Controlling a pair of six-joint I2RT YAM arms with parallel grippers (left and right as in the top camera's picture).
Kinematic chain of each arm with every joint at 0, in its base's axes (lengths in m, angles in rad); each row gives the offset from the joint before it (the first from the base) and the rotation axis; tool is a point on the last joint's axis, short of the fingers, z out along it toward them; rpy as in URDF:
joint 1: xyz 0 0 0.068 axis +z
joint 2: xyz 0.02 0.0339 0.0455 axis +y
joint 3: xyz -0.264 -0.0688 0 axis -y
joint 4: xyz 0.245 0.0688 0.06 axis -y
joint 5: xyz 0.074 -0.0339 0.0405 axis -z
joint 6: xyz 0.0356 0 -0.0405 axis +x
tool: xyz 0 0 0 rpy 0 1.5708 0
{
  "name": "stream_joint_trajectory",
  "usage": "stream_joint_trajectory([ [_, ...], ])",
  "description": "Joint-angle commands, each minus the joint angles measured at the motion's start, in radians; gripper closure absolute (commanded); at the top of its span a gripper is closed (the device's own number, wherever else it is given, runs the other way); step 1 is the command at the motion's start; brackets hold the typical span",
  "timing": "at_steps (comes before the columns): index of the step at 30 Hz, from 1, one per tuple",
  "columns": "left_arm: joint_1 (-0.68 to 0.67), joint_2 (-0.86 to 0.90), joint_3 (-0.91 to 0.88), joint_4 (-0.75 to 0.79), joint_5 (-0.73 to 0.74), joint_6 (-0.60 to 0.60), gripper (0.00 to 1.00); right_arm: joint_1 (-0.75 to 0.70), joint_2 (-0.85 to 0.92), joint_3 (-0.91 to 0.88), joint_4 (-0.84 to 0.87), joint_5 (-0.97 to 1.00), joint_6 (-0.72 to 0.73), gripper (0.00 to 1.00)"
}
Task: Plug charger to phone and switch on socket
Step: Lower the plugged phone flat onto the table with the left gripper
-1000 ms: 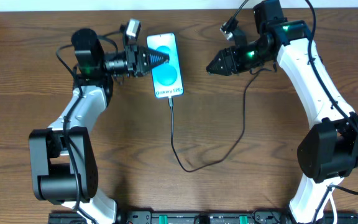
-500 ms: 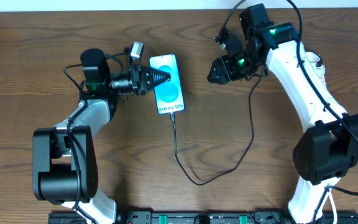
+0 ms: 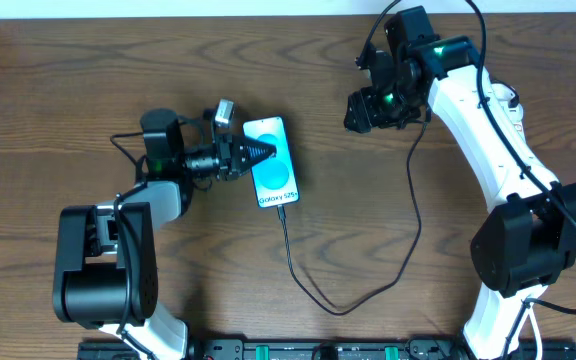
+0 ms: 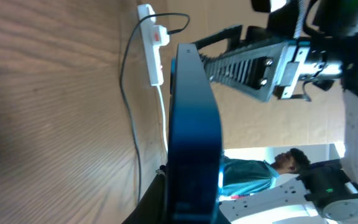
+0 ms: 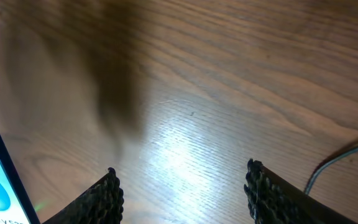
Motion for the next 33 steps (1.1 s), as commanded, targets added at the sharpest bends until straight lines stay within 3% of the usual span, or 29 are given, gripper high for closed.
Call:
stream_joint_trajectory([
  [1, -0.003, 0.0, -0.025, -0.002, -0.006, 0.057, 0.93, 0.005, -0.011, 0.002, -0.002, 0.044, 0.018, 0.37],
  [24, -0.003, 0.007, -0.057, -0.112, -0.195, 0.1, 0.93, 0.005, -0.011, 0.001, -0.008, 0.047, 0.025, 0.36],
  [33, -0.003, 0.105, -0.056, -0.153, -0.208, 0.124, 0.93, 0.005, -0.011, 0.001, -0.008, 0.047, 0.025, 0.36],
])
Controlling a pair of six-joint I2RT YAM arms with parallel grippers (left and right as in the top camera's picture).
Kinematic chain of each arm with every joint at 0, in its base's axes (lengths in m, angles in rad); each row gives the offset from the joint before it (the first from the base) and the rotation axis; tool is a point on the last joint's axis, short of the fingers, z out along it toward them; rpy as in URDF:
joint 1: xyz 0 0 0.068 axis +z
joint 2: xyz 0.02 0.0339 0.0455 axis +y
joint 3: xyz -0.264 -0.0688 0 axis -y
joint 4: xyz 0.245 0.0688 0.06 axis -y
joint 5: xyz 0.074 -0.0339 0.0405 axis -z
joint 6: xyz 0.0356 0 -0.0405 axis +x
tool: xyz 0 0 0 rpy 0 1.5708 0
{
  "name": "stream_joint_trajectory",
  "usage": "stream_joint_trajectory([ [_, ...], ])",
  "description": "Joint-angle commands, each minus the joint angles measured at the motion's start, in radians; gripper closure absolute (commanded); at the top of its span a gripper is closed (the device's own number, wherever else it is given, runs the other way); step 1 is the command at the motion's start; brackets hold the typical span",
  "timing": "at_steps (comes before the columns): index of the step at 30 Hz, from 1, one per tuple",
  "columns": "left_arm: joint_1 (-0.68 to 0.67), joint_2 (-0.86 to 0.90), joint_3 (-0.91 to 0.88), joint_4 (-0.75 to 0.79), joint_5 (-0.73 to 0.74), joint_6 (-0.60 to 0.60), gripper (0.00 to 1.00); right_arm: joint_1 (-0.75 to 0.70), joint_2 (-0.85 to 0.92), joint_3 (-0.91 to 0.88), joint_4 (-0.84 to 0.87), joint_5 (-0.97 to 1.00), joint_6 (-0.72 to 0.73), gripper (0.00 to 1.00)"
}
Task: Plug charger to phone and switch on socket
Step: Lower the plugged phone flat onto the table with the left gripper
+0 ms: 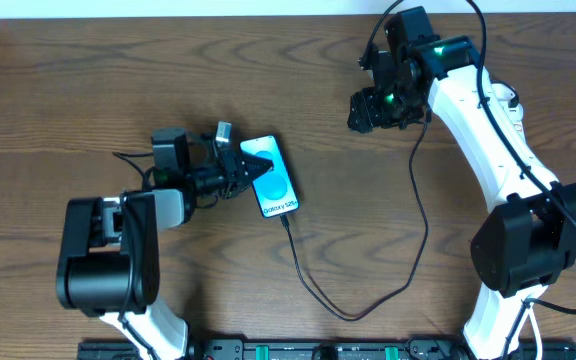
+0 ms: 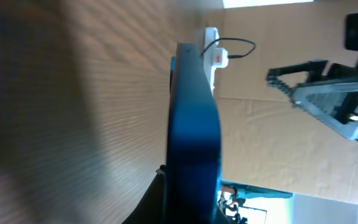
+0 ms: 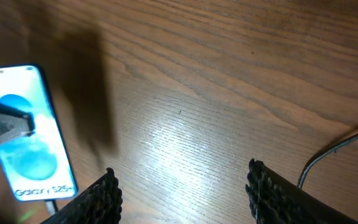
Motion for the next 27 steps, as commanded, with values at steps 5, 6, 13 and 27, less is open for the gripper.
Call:
stream_joint_trajectory([
  [5, -0.002, 0.1, 0.002, 0.001, 0.002, 0.02, 0.92, 0.005, -0.011, 0.001, -0.001, 0.007, 0.01, 0.36],
  [6, -0.002, 0.105, 0.002, 0.001, -0.002, 0.02, 0.93, 0.005, -0.011, 0.001, -0.001, 0.007, 0.01, 0.36],
  [13, -0.002, 0.118, 0.002, -0.013, -0.045, 0.011, 0.93, 0.007, -0.011, 0.001, -0.002, 0.007, 0.01, 0.36],
  [27, -0.002, 0.118, 0.002, -0.051, -0.133, -0.011, 0.87, 0.016, -0.011, 0.001, -0.002, 0.008, 0.01, 0.35],
])
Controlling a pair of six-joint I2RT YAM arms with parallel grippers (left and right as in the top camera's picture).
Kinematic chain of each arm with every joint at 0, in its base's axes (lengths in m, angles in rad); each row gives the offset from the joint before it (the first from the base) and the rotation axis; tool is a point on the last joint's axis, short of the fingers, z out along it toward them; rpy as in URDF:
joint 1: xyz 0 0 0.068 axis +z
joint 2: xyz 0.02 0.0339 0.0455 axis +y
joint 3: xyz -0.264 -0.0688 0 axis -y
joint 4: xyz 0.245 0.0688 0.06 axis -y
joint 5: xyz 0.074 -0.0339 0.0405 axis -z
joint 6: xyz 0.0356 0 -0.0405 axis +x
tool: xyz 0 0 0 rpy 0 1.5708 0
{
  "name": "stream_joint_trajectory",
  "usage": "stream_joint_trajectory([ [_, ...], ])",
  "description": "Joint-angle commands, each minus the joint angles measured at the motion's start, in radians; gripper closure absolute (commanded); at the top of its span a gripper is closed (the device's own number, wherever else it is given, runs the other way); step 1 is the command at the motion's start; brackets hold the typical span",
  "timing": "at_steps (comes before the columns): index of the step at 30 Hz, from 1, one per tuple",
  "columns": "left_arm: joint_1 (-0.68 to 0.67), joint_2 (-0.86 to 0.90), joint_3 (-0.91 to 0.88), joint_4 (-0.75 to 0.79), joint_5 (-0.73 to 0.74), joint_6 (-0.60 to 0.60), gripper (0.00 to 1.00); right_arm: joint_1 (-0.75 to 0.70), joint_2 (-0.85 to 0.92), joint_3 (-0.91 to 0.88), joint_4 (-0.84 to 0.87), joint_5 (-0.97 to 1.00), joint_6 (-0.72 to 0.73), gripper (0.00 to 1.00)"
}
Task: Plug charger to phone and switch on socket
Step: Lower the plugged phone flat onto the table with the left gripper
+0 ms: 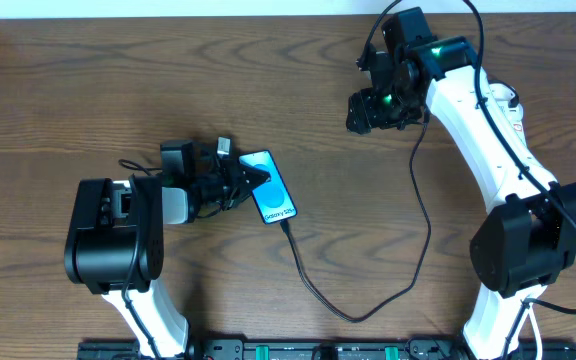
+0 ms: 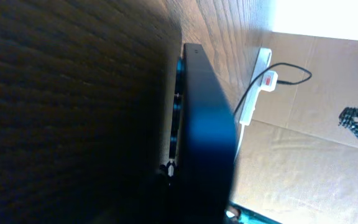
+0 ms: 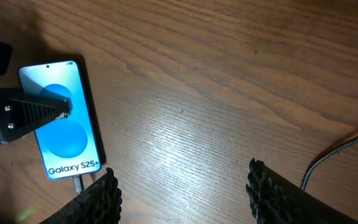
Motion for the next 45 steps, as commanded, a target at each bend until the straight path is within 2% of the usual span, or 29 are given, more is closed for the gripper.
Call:
stream_joint_trajectory([
  [1, -0.002, 0.006, 0.002, 0.001, 0.006, -0.006, 0.87, 0.007, -0.011, 0.001, -0.001, 0.004, 0.01, 0.35],
  [6, -0.002, 0.006, 0.002, 0.001, 0.006, -0.006, 0.87, 0.007, -0.011, 0.001, -0.001, 0.004, 0.01, 0.35],
  [15, -0.002, 0.006, 0.002, 0.002, 0.006, -0.017, 0.76, 0.007, -0.011, 0.001, -0.01, 0.004, 0.009, 0.35],
  [20, -0.001, 0.006, 0.002, 0.002, 0.004, -0.017, 0.58, 0.007, -0.011, 0.001, -0.009, 0.004, 0.009, 0.35],
  [26, -0.001, 0.005, 0.002, 0.001, -0.012, -0.018, 0.54, 0.007, -0.011, 0.001, -0.011, 0.004, 0.009, 0.35],
  [33, 0.006, 0.005, 0.002, 0.001, -0.012, -0.017, 0.4, 0.007, -0.011, 0.001, -0.011, 0.004, 0.009, 0.35],
  [45, 0.033, 0.003, 0.002, -0.048, -0.049, 0.002, 0.34, 0.007, -0.011, 0.001, -0.011, 0.004, 0.009, 0.34],
])
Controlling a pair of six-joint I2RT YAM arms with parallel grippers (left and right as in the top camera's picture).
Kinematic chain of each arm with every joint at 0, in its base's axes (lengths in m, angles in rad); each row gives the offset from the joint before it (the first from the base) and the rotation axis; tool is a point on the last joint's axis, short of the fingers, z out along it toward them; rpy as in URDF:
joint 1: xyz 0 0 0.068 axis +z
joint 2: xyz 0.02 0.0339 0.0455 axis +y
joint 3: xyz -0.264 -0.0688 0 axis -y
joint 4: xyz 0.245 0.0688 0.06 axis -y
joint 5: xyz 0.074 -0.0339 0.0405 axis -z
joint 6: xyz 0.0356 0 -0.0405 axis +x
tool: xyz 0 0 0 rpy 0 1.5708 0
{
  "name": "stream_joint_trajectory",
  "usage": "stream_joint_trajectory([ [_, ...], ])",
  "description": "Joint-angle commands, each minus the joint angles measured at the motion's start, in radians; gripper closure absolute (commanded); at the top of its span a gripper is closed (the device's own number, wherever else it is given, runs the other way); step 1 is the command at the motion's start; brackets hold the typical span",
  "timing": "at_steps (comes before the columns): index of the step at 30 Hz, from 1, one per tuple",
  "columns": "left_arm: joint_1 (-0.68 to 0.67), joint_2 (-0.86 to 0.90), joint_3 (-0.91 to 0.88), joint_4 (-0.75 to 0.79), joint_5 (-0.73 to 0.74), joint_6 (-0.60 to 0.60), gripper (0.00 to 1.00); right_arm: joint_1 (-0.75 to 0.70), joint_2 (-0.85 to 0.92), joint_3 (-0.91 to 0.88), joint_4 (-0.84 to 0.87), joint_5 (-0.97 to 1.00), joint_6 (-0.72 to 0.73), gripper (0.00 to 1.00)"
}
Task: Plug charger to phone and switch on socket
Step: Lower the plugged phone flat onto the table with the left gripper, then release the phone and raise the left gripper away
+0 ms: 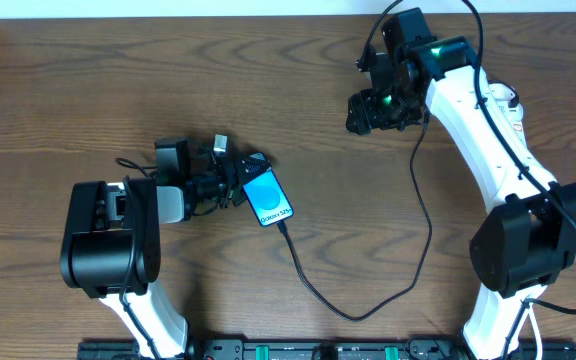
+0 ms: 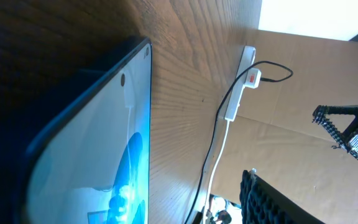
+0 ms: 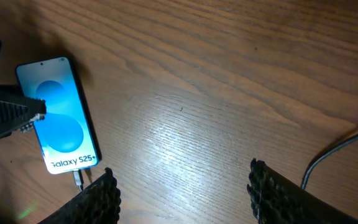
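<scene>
The phone [image 1: 268, 197] lies screen up on the wooden table, its blue screen lit [image 3: 58, 115]. A black charger cable [image 1: 353, 313] is plugged into its lower end [image 3: 78, 179] and loops right and up toward the right arm. My left gripper [image 1: 246, 172] sits at the phone's left edge, open, one finger [image 2: 272, 199] standing clear of the screen [image 2: 104, 162]. A white socket strip [image 2: 244, 65] with a red switch [image 2: 252, 78] shows far off in the left wrist view; the overhead view hides it. My right gripper [image 1: 361, 112] hangs open [image 3: 185, 199] above bare table.
The right arm [image 1: 488, 110] reaches across the table's back right, and the cable runs beneath it. The left arm's base [image 1: 103, 250] stands at the front left. Cardboard walls [image 2: 278, 143] rise behind the socket strip.
My left gripper was shut on the phone and is now open at its left edge. The phone has turned slightly and sits a little further left. The right arm is unchanged.
My left gripper first held the plugged-in phone near the table's middle. At each later moment the phone sat lower and more turned, still gripped. Now it rests flat, let go. My right gripper stayed open above the table throughout.
</scene>
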Motion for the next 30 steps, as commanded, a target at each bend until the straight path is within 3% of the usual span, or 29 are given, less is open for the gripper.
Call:
stream_joint_trajectory([
  [1, 0.009, 0.015, -0.01, -0.03, -0.109, 0.021, 0.32, 0.006, -0.011, 0.001, -0.003, 0.002, 0.009, 0.34],
  [7, 0.009, -0.014, -0.008, -0.098, -0.161, 0.041, 0.31, 0.006, -0.011, 0.001, -0.003, 0.002, 0.009, 0.34],
  [16, 0.009, -0.154, 0.029, -0.409, -0.365, 0.176, 0.3, 0.006, -0.011, 0.001, -0.002, 0.002, 0.009, 0.33],
  [19, 0.009, -0.173, 0.029, -0.447, -0.4, 0.18, 0.27, 0.006, -0.011, 0.001, -0.002, 0.002, 0.009, 0.33],
  [30, 0.009, -0.174, 0.029, -0.474, -0.437, 0.194, 0.26, 0.006, -0.011, 0.001, -0.003, 0.002, 0.009, 0.33],
])
